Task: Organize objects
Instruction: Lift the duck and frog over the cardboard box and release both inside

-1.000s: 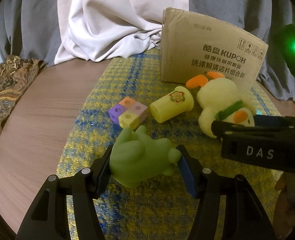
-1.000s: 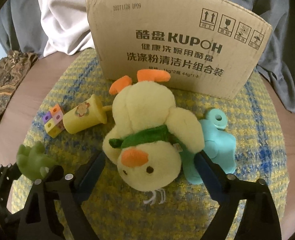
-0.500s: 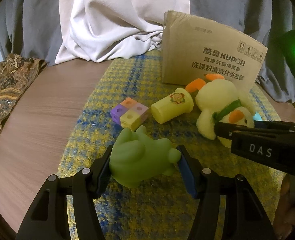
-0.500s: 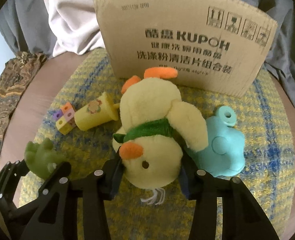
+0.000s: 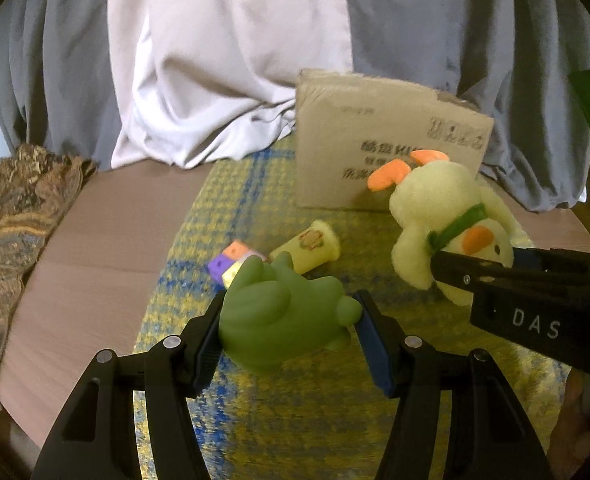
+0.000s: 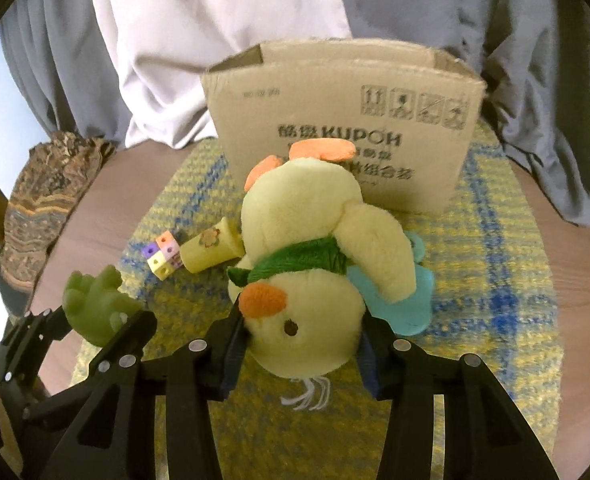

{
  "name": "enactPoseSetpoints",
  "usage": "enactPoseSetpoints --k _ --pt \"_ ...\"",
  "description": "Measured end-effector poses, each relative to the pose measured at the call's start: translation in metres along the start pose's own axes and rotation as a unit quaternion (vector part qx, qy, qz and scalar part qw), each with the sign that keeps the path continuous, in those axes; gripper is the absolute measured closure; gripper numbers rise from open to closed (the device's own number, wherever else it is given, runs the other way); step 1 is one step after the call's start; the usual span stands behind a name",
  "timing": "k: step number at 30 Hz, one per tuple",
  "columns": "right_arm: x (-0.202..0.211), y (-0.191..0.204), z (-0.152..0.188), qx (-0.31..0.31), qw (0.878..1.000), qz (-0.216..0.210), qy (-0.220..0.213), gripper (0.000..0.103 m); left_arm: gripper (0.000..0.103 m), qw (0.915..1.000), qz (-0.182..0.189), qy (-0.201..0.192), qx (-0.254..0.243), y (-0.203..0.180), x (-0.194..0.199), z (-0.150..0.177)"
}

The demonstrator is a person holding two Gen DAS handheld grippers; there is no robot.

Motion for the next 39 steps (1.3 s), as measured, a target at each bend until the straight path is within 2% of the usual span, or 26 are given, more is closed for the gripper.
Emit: enactPoseSetpoints --k 17,26,39 --pt "0.051 -0.034 -0.013 -0.011 0.999 0.009 -0.048 0.056 0.043 0.9986 0.015 -0.023 -0.045 -0.057 0.022 -0.027" --pt "0.064 -0.044 -0.024 -0.031 0.997 0.024 -0.059 0.056 0.043 0.9973 0.034 -0.018 -0.062 -0.066 0.017 -0.044" --pt "0.072 -0.059 -0.057 -0.051 0.995 0.039 -0.079 0.056 0.043 0.9954 0.051 -0.015 -0.079 -0.068 0.006 -0.086"
Point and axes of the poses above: each gripper's, at about its wrist camera, not at the fingertips, and x roughly against the way its jaws point, y to its left, z to its underside, the point moved 2 cm from there along -x, roughly the way its jaws point, and after that the axes turned 15 degrees about x, right-handed, at the moved point
